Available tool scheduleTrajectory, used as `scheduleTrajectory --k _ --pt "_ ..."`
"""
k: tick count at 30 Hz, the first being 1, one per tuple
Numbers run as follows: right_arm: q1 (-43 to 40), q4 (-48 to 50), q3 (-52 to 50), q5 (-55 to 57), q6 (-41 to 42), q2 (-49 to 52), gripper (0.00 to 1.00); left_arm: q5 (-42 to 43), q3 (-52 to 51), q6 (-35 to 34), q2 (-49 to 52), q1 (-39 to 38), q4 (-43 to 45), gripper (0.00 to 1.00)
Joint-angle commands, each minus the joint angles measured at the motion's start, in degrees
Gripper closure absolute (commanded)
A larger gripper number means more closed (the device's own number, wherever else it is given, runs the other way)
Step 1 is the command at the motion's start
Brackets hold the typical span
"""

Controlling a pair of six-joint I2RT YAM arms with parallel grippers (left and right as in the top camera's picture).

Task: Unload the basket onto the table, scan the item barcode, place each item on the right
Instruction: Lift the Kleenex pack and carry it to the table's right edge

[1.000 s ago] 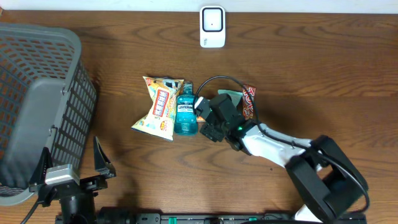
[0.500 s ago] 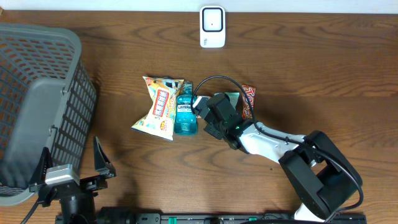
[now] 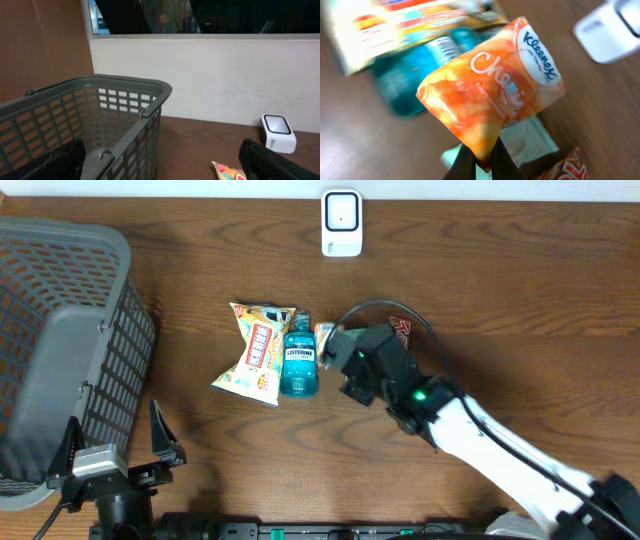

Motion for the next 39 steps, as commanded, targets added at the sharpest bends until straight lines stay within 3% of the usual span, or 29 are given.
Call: scheduleTrajectory --k 1,4,9,20,32,36,39 --pt "-0.7 -5.7 0.07 -14.25 -10.03 -4.02 0.99 -0.76 0.09 0.79 -0.07 0.15 0.04 0.01" --pt "-3.17 -12.15 0.07 -29.53 -18.69 -7.39 0.99 -0.76 0.11 0.79 -0.07 0.15 0.04 0.02" --pt "-10.29 -12.74 0.07 -61.75 -21.77 -7.98 0.99 -0.76 0.11 0.79 -0.07 0.15 0.04 0.02" --pt "-17.03 -22.8 0.0 -84.61 -21.77 -6.4 0.99 -0.76 0.11 0.79 -0.07 0.15 0.04 0.02" --pt "-16.96 -30.23 0.0 -77.9 -19.76 -6.4 0.98 -0.76 0.11 0.79 -0.07 0.15 0.04 0.02" --pt "-16.96 -29.35 0.0 -58.93 -11.8 -6.4 0.98 -0.76 0.11 0.79 -0.07 0.15 0.04 0.02" --pt "-16.96 -24.7 0.0 -40.11 2.58 -6.38 0.98 -0.76 0.09 0.79 -0.07 0.15 0.04 0.02"
